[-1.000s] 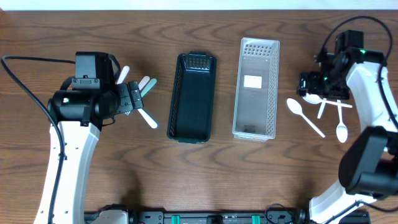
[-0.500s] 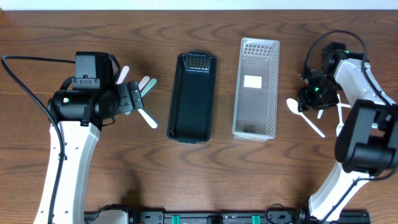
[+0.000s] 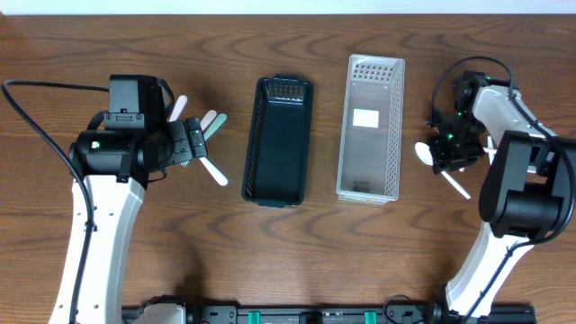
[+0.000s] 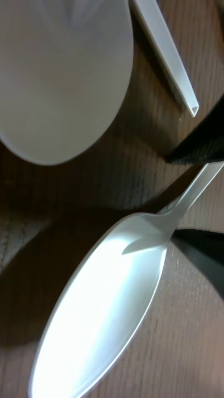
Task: Pack container
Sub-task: 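Lower the right gripper onto a white spoon on the right, then carry the white spoon left and drop it into the clear tray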
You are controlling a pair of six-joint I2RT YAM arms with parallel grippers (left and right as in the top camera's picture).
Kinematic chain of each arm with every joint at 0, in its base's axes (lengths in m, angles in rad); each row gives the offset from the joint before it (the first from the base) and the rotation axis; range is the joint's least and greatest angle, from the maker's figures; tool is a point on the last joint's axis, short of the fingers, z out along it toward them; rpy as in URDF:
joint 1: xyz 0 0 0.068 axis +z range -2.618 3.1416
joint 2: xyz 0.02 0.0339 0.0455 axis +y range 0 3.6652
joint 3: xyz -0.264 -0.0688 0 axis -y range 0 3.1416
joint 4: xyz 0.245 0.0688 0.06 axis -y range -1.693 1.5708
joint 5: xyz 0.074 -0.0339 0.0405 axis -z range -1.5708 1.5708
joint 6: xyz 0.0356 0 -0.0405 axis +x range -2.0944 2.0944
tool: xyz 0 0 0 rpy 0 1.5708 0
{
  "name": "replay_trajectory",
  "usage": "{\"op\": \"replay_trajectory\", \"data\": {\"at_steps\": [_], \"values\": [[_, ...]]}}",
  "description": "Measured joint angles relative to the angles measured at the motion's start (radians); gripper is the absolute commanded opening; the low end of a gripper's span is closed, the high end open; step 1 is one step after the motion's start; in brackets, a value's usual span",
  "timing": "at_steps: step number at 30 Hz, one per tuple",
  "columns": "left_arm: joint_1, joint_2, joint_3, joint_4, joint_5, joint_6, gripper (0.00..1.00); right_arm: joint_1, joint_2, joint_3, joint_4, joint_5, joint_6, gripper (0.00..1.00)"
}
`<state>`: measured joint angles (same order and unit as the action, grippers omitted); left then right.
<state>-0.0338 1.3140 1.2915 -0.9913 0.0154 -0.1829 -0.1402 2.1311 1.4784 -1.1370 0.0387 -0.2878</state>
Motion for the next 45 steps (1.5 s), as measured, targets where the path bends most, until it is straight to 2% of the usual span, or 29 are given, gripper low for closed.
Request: {"op": "replay_trajectory", "data": {"at_steps": [4, 6, 8, 13, 15, 26, 33, 40, 45], "values": [[0.000, 0.000, 0.000, 0.000, 0.000, 0.000, 0.98, 0.016, 0.002, 0.000, -0.002, 0.031, 0.009, 0.30], [0.000, 0.000, 0.000, 0.000, 0.000, 0.000, 0.98, 0.020, 0.002, 0.000, -0.007, 0.037, 0.012, 0.22], [0.000, 0.000, 0.000, 0.000, 0.000, 0.000, 0.98, 0.021, 0.004, 0.000, -0.015, 0.040, 0.016, 0.19], [0.000, 0.000, 0.000, 0.000, 0.000, 0.000, 0.98, 0.021, 0.005, 0.000, -0.021, 0.045, 0.026, 0.04], [0.000, 0.000, 0.000, 0.000, 0.000, 0.000, 0.98, 0.021, 0.005, 0.000, -0.022, 0.045, 0.036, 0.01], [0.000, 0.000, 0.000, 0.000, 0.000, 0.000, 0.98, 0.021, 0.005, 0.007, -0.098, 0.027, 0.089, 0.01], [0.000, 0.000, 0.000, 0.000, 0.000, 0.000, 0.98, 0.023, -0.076, 0.121, -0.198, -0.057, 0.153, 0.01], [0.000, 0.000, 0.000, 0.000, 0.000, 0.000, 0.98, 0.061, -0.318, 0.187, -0.115, -0.262, 0.291, 0.01], [0.000, 0.000, 0.000, 0.000, 0.000, 0.000, 0.98, 0.159, -0.366, 0.196, -0.034, -0.343, 0.427, 0.01]]}}
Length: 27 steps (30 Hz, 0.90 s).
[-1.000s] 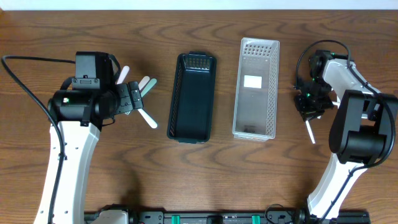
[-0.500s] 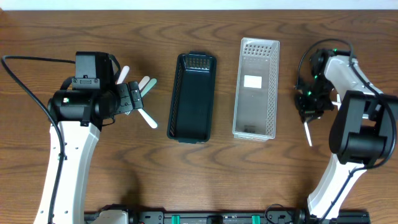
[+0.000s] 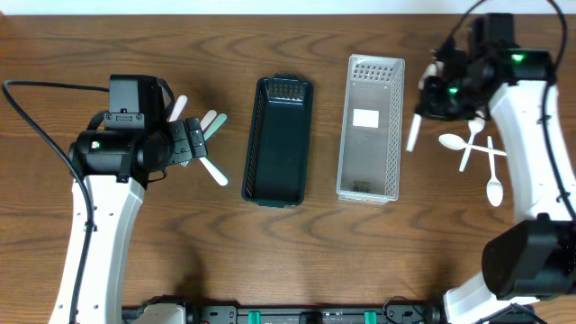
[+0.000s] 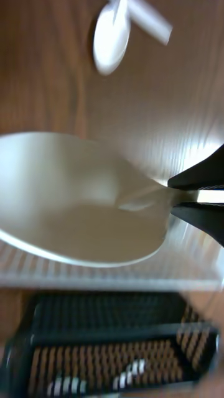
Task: Pack container
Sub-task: 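Carry the white spoon left and drop it into the clear tray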
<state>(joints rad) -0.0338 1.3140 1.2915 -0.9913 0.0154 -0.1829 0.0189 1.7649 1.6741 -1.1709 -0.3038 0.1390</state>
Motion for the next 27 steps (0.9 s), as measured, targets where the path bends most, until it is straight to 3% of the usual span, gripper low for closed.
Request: {"op": "replay_trajectory", "data": {"at_steps": [9, 12, 14, 15, 19, 27], "values": [[0.000, 0.000, 0.000, 0.000, 0.000, 0.000, 0.98, 0.200, 0.061, -0.104, 0.200, 0.126, 0.314, 0.02], [0.000, 0.000, 0.000, 0.000, 0.000, 0.000, 0.98, 0.211, 0.090, -0.150, 0.235, 0.168, 0.365, 0.14], [0.000, 0.000, 0.000, 0.000, 0.000, 0.000, 0.98, 0.210, 0.100, -0.167, 0.233, 0.186, 0.393, 0.36], [0.000, 0.000, 0.000, 0.000, 0.000, 0.000, 0.98, 0.209, 0.102, -0.171, 0.234, 0.193, 0.396, 0.45], [0.000, 0.000, 0.000, 0.000, 0.000, 0.000, 0.98, 0.207, 0.102, -0.170, 0.242, 0.206, 0.378, 0.54], [0.000, 0.000, 0.000, 0.000, 0.000, 0.000, 0.98, 0.122, 0.061, -0.162, 0.249, 0.227, 0.249, 0.54]]}}
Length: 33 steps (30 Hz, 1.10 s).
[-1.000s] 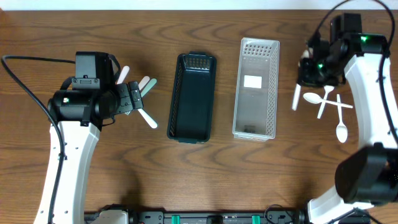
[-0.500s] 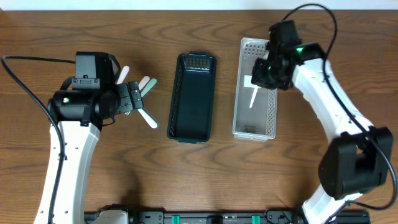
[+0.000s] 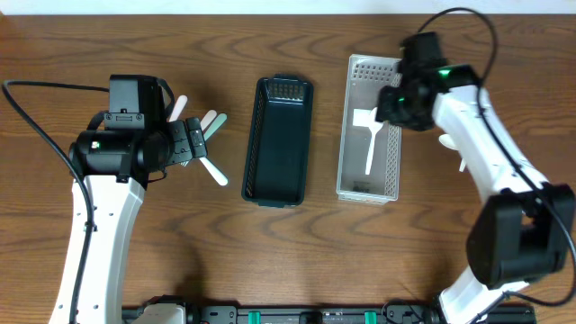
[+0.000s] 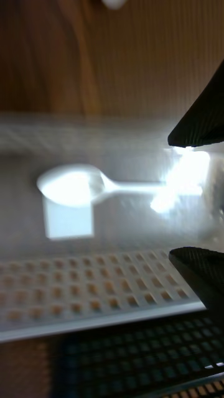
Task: Pack container
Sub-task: 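Carry the white spoon left and drop it into the clear tray, then move the right gripper back to the crossed white spoons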
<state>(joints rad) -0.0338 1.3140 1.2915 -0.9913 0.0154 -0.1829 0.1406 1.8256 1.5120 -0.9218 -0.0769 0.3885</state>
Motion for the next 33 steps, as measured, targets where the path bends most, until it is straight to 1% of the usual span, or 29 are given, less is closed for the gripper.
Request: {"op": "replay_trajectory", "data": {"at_steps": [1, 2, 3, 5, 6, 8, 12, 13, 16, 21, 24, 25, 28, 33], "values": [[0.000, 0.000, 0.000, 0.000, 0.000, 0.000, 0.98, -0.030, -0.013, 0.002, 0.000, 0.013, -0.009, 0.54], [0.000, 0.000, 0.000, 0.000, 0.000, 0.000, 0.98, -0.058, -0.021, 0.006, 0.000, 0.028, -0.014, 0.51], [0.000, 0.000, 0.000, 0.000, 0.000, 0.000, 0.98, -0.096, -0.029, 0.011, -0.001, 0.043, -0.021, 0.47], [0.000, 0.000, 0.000, 0.000, 0.000, 0.000, 0.98, -0.169, -0.035, 0.018, -0.007, 0.074, -0.035, 0.41], [0.000, 0.000, 0.000, 0.000, 0.000, 0.000, 0.98, -0.209, -0.035, 0.019, -0.018, 0.086, -0.035, 0.41], [0.000, 0.000, 0.000, 0.000, 0.000, 0.000, 0.98, -0.278, -0.032, 0.019, -0.052, 0.107, -0.026, 0.48], [0.000, 0.000, 0.000, 0.000, 0.000, 0.000, 0.98, -0.379, -0.018, 0.019, -0.115, 0.129, 0.022, 0.47], [0.000, 0.000, 0.000, 0.000, 0.000, 0.000, 0.98, -0.393, -0.010, 0.019, -0.120, 0.130, 0.035, 0.47], [0.000, 0.000, 0.000, 0.000, 0.000, 0.000, 0.98, -0.428, 0.021, 0.018, -0.123, 0.135, 0.074, 0.42], [0.000, 0.000, 0.000, 0.000, 0.000, 0.000, 0.98, -0.458, 0.063, 0.016, -0.135, 0.142, 0.137, 0.43], [0.000, 0.000, 0.000, 0.000, 0.000, 0.000, 0.98, -0.465, 0.089, 0.006, -0.133, 0.147, 0.192, 0.41], [0.000, 0.000, 0.000, 0.000, 0.000, 0.000, 0.98, -0.467, 0.100, -0.004, -0.132, 0.150, 0.222, 0.41], [0.000, 0.000, 0.000, 0.000, 0.000, 0.000, 0.98, -0.477, 0.131, -0.042, -0.119, 0.151, 0.329, 0.49], [0.000, 0.000, 0.000, 0.000, 0.000, 0.000, 0.98, -0.502, 0.183, -0.140, -0.016, 0.118, 0.490, 0.47]]}}
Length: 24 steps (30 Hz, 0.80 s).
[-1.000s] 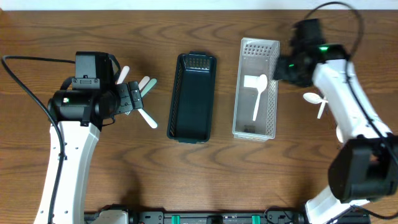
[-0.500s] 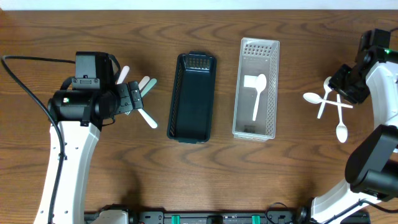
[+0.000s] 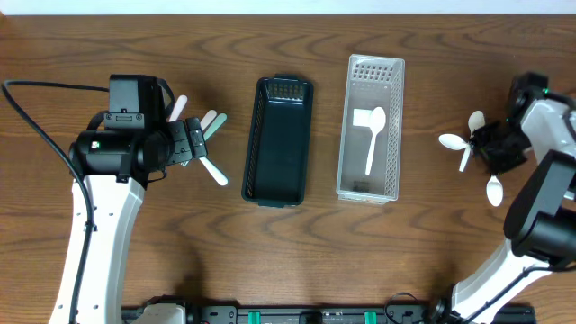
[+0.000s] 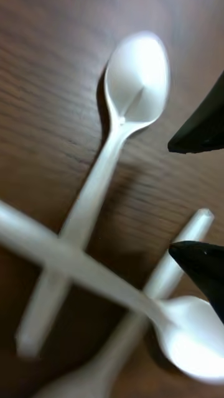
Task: Pack container
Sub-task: 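Move the right gripper back to the crossed white spoons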
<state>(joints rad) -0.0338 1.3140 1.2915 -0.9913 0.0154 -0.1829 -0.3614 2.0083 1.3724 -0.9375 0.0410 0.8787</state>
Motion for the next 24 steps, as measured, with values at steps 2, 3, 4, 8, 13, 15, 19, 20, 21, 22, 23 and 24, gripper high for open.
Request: {"op": "replay_trajectory", "data": {"at_steps": [2, 3, 4, 8, 13, 15, 19, 20, 21, 22, 23, 24], "values": [[0.000, 0.000, 0.000, 0.000, 0.000, 0.000, 0.98, -0.013, 0.009, -0.043, 0.062, -0.028, 0.047, 0.45], [0.000, 0.000, 0.000, 0.000, 0.000, 0.000, 0.98, -0.018, 0.008, -0.052, 0.092, -0.046, 0.063, 0.46], [0.000, 0.000, 0.000, 0.000, 0.000, 0.000, 0.98, -0.023, 0.006, -0.052, 0.114, -0.051, 0.075, 0.47], [0.000, 0.000, 0.000, 0.000, 0.000, 0.000, 0.98, -0.025, 0.005, -0.052, 0.158, -0.079, 0.102, 0.47], [0.000, 0.000, 0.000, 0.000, 0.000, 0.000, 0.98, -0.025, 0.005, -0.052, 0.208, -0.147, 0.114, 0.45], [0.000, 0.000, 0.000, 0.000, 0.000, 0.000, 0.98, -0.025, 0.005, -0.053, 0.233, -0.188, 0.117, 0.44], [0.000, 0.000, 0.000, 0.000, 0.000, 0.000, 0.98, -0.025, 0.005, -0.054, 0.259, -0.268, 0.122, 0.44], [0.000, 0.000, 0.000, 0.000, 0.000, 0.000, 0.98, -0.025, 0.005, -0.054, 0.259, -0.289, 0.124, 0.44], [0.000, 0.000, 0.000, 0.000, 0.000, 0.000, 0.98, -0.025, 0.005, -0.054, 0.258, -0.304, 0.125, 0.45], [0.000, 0.000, 0.000, 0.000, 0.000, 0.000, 0.98, -0.025, 0.005, -0.055, 0.257, -0.314, 0.125, 0.45], [0.000, 0.000, 0.000, 0.000, 0.000, 0.000, 0.98, -0.025, 0.005, -0.055, 0.253, -0.325, 0.125, 0.44], [0.000, 0.000, 0.000, 0.000, 0.000, 0.000, 0.98, -0.025, 0.005, -0.055, 0.251, -0.332, 0.125, 0.44]]}}
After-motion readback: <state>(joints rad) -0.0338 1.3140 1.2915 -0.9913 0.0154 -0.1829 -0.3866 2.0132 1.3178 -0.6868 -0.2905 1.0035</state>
